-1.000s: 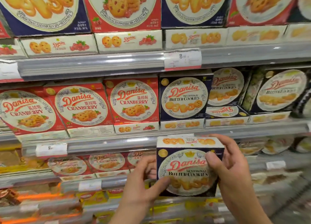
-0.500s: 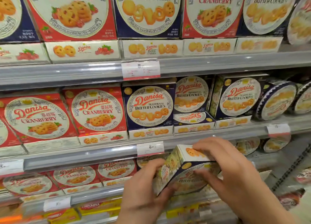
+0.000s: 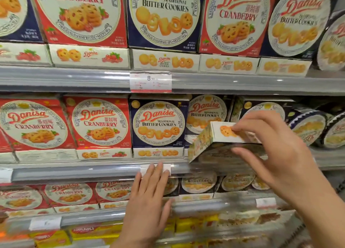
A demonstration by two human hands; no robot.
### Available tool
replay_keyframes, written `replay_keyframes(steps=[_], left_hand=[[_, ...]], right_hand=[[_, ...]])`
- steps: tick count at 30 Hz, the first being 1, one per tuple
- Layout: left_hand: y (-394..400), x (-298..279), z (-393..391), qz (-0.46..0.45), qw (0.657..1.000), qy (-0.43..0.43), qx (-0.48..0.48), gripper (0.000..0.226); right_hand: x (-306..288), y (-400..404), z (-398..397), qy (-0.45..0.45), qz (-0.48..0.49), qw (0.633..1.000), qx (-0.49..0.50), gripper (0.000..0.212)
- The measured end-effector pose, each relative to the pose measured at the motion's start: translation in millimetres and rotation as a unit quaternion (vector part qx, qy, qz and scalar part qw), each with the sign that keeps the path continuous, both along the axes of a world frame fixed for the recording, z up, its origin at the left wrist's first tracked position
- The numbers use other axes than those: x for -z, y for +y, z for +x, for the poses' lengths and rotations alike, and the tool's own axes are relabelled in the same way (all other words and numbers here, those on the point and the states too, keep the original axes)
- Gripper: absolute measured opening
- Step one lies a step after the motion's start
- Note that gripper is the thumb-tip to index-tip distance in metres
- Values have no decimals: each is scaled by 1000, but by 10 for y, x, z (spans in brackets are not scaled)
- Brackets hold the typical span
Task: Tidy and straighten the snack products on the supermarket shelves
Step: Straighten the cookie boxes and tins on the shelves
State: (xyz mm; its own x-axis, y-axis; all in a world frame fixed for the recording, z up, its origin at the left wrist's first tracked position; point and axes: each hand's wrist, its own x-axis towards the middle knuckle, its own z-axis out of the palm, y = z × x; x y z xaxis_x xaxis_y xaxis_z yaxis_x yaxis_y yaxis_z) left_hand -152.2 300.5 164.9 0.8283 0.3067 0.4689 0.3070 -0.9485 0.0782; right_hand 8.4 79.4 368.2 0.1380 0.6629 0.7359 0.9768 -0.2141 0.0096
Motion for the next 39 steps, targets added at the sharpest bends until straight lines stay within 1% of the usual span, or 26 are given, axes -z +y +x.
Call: replay_keyframes(steps=[4, 7, 11, 14, 15, 17, 19, 21, 27, 31, 35, 39], left_hand=[[-17, 28, 31, 9, 999, 16, -32, 77], [-5, 48, 32, 15, 999, 22, -34, 81], [-6, 37, 18, 7, 999, 26, -38, 82], [-26, 31, 19, 11, 999, 27, -42, 82], [-27, 37, 18, 14, 999, 26, -42, 82], [-16, 46, 19, 18, 999, 21, -40, 81], [-1, 51, 28, 20, 999, 16, -37, 81], [11, 47, 32, 25, 999, 11, -37, 80], [50, 43, 34, 50, 998, -11, -28, 76], [93, 59, 19, 70, 997, -21, -15, 78], [173, 54, -25, 88, 996, -7, 2, 81], [183, 52, -18, 90, 996, 3, 0, 82]], right_hand=[[-103, 193, 123, -11, -32, 999, -11, 40], [-77, 352, 203, -24, -50, 998, -15, 43], [-38, 437, 306, -12, -32, 999, -11, 43], [-13, 476, 354, -41, -21, 999, 5, 45], [2, 490, 353, -55, -25, 998, 25, 50], [54, 521, 319, -76, -49, 993, 78, 70], [124, 555, 283, -76, -74, 987, 118, 86], [159, 600, 276, -75, -79, 985, 136, 93], [144, 725, 361, -83, -69, 982, 158, 95], [165, 804, 388, -85, -63, 979, 177, 95], [171, 873, 438, -96, -61, 976, 185, 91], [169, 895, 442, -95, -70, 974, 195, 90]])
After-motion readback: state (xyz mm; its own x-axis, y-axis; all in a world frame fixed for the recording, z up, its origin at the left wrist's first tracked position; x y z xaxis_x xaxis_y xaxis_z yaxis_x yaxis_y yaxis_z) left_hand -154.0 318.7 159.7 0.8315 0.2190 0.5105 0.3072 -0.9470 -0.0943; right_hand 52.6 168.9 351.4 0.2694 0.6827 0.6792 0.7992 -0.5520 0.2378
